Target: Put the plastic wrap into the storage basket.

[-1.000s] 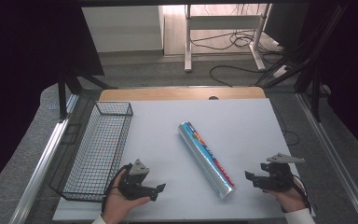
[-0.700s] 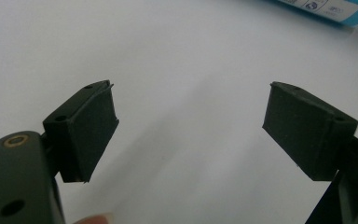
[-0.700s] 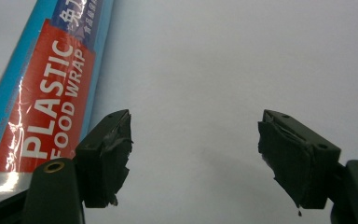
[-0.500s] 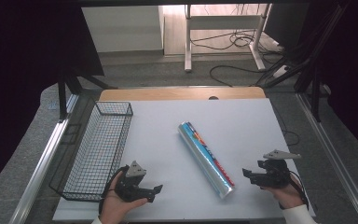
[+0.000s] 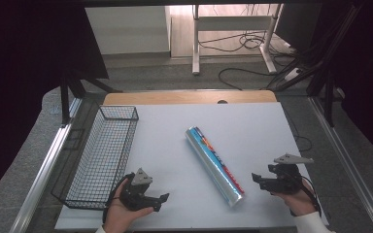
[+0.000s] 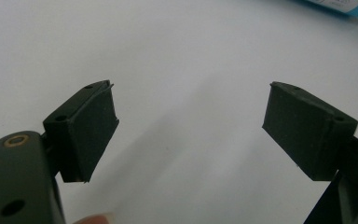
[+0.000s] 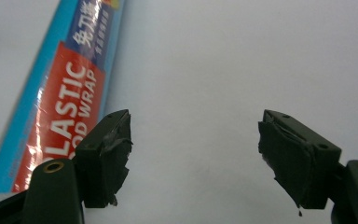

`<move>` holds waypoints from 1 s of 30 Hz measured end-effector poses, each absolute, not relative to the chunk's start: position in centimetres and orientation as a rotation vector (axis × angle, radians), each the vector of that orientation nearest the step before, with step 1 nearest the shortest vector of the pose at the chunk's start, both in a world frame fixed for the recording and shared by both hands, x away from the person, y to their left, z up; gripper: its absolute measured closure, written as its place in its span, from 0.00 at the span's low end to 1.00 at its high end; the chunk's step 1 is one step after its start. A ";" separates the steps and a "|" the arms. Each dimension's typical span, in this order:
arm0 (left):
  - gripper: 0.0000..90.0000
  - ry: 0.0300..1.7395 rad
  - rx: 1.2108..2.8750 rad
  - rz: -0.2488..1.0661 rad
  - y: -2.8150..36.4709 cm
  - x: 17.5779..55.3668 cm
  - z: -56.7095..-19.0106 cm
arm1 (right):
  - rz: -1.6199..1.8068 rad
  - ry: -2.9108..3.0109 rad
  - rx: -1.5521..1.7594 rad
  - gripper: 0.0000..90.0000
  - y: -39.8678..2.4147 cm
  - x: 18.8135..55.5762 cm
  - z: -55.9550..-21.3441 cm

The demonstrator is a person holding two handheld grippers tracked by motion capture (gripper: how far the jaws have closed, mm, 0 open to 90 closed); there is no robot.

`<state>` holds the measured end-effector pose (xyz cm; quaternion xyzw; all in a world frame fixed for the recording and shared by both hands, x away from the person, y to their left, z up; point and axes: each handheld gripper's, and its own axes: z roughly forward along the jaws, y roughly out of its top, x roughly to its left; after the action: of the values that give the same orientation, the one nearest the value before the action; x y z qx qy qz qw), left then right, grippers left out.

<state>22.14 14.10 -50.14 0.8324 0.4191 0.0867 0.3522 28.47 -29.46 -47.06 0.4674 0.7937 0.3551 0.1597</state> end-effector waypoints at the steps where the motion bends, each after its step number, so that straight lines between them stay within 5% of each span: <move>1: 0.19 1.085 2.152 0.226 14.1 22.1 -50.1 | 1.019 2.267 1.333 0.28 -29.4 28.5 -46.8; 30: 0.19 1.082 2.157 0.225 14.4 21.6 -50.2 | 0.939 2.544 1.176 0.22 -17.7 32.3 -43.3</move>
<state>21.56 14.43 -50.19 0.8332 0.4180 0.0870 0.3515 32.25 -17.70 -43.31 0.3962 0.8570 0.3163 0.0924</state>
